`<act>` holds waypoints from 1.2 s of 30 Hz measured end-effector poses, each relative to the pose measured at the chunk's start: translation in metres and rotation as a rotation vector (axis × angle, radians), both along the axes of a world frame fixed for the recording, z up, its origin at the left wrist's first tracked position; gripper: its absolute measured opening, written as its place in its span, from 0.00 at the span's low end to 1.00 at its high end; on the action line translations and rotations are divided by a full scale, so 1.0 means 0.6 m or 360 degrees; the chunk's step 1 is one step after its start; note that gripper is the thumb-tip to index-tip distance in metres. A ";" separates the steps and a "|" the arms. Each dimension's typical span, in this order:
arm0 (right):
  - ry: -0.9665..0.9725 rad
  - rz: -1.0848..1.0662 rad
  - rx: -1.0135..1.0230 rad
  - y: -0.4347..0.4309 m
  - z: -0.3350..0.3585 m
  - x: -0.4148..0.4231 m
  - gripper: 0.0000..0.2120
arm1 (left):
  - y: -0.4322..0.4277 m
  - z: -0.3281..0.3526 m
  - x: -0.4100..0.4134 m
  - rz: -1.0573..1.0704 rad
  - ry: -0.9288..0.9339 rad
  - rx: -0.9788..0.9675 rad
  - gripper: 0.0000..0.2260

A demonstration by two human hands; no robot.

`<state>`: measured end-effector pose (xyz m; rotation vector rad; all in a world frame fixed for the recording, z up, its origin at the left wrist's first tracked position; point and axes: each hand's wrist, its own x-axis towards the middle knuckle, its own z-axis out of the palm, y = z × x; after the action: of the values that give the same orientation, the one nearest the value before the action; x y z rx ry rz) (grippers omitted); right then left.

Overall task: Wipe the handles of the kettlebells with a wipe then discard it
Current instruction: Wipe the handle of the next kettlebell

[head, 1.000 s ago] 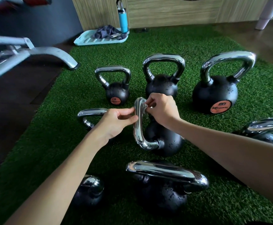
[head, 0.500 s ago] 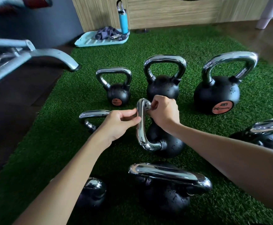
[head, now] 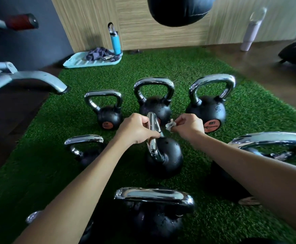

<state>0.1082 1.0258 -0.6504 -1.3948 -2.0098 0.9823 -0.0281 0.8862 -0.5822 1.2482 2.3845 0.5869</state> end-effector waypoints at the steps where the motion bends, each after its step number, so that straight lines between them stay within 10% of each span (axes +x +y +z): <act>1: -0.0013 -0.0016 -0.0009 0.004 0.004 0.009 0.10 | 0.013 0.005 0.011 -0.0037 0.0045 -0.0018 0.23; 17: -0.0048 -0.0020 0.0060 0.015 0.045 0.097 0.08 | 0.073 0.064 -0.003 -0.1004 0.0534 -0.0354 0.35; 27: 0.0031 0.0052 0.0055 0.018 0.054 0.091 0.07 | 0.039 0.039 -0.033 -0.0932 0.0573 -0.0159 0.33; 33: 0.0063 0.0086 0.0133 0.008 0.058 0.068 0.08 | -0.013 0.027 -0.044 -0.0540 0.0369 0.0540 0.08; 36: -0.0019 0.0073 0.0188 0.003 0.075 0.048 0.08 | -0.016 0.017 -0.070 -0.0442 0.0304 0.0618 0.16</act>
<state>0.1370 1.0273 -0.6053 -1.3003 -2.0815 0.8610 -0.0700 0.8765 -0.5723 1.8388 2.2500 0.9050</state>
